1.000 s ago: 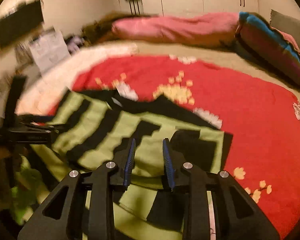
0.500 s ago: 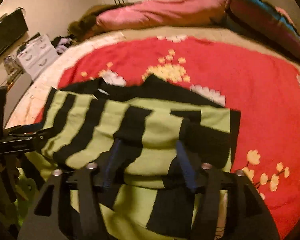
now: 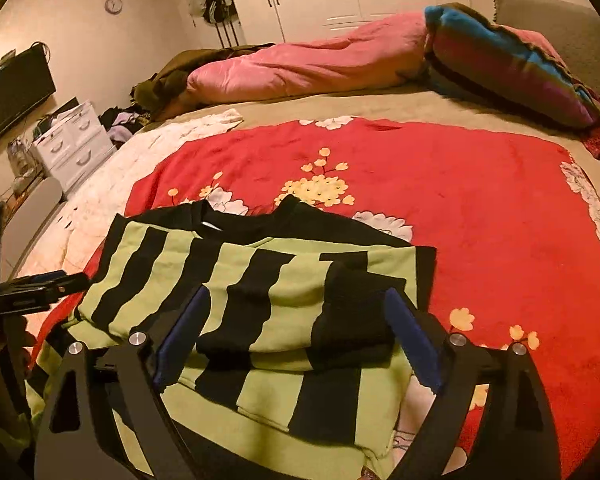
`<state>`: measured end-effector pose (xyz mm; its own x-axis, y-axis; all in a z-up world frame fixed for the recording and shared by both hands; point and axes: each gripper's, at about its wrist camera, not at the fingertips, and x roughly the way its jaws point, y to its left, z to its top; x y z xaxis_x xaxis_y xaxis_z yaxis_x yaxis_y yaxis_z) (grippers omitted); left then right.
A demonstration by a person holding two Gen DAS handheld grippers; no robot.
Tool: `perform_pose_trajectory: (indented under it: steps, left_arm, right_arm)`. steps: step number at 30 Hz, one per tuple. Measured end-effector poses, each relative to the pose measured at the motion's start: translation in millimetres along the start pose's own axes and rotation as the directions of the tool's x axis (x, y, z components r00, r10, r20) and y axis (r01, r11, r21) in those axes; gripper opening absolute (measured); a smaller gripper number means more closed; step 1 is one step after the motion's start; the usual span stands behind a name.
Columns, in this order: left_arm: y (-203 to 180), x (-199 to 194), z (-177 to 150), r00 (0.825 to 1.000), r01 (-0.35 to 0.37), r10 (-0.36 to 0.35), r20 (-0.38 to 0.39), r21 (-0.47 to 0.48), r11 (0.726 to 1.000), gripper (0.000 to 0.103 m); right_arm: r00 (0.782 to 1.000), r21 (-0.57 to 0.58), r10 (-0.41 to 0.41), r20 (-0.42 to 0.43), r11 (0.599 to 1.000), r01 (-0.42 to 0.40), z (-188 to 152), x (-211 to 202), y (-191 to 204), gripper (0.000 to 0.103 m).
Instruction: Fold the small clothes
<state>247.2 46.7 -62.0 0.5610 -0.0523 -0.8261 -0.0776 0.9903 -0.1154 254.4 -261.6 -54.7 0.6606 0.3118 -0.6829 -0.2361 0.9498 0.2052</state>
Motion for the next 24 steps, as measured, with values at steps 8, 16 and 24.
perform_pose_trajectory:
  steps: [8, 16, 24]
  left_arm:
    - [22.8, -37.1, 0.4, 0.999, -0.005, 0.007, 0.048, -0.033, 0.999, 0.094]
    - [41.3, -73.9, -3.7, 0.996, -0.013, 0.016, 0.093, -0.037, 0.999, 0.094]
    - [60.1, -110.5, -10.4, 0.990, -0.004, 0.011, 0.143, -0.051, 0.999, 0.094]
  right_arm:
    - [0.999, -0.003, -0.026, 0.043, 1.000, 0.026, -9.8, -31.8, 4.3, 0.099]
    - [0.995, 0.021, -0.041, 0.086, 0.999, 0.040, -21.9, -74.0, 4.6, 0.099]
    - [0.995, 0.014, -0.061, 0.075, 0.998, 0.060, -37.1, -104.0, 15.3, 0.099]
